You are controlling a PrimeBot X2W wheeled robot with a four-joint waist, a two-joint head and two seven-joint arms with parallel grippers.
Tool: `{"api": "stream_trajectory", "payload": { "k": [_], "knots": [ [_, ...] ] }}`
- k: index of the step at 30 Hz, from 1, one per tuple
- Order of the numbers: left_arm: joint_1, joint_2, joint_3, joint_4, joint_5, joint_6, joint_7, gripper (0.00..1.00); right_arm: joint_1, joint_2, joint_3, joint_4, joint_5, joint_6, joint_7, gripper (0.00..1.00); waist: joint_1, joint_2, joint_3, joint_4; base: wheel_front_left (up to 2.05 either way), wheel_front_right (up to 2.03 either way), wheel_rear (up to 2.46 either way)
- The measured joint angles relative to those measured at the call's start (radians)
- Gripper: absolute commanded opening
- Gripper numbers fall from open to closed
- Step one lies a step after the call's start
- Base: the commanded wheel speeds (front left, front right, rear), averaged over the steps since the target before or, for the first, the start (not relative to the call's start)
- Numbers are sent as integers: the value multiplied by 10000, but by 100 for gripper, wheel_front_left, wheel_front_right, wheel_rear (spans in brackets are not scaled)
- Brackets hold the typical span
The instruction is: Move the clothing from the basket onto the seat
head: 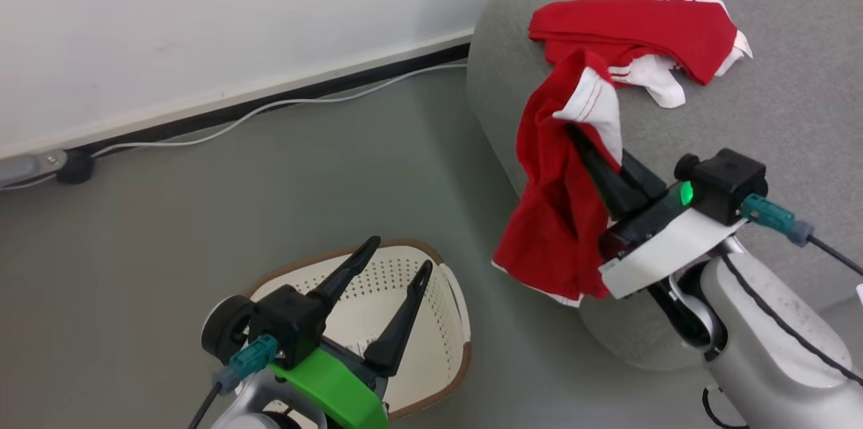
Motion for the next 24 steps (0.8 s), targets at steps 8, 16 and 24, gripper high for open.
{"api": "stream_trajectory", "payload": {
  "k": [8, 16, 24],
  "knots": [
    [-337, 54, -238, -82, 134, -100, 184, 100, -936, -318, -1580, 48, 330, -341, -192, 0, 0, 0, 1173, -625, 0, 0, 0],
    [-774, 88, -259, -161, 447, -100, 462, 100, -2909, -700, -3379, 780, 947, -765, -274, 0, 1, 0, 2416, -595, 0, 0, 0],
    [-774, 174, -311, -349, 589, -84, 648, 100, -5283, -1561, -5016, 1528, 1388, -1306, -274, 0, 1, 0, 3477, 48, 0, 0, 0]
  ]
}}
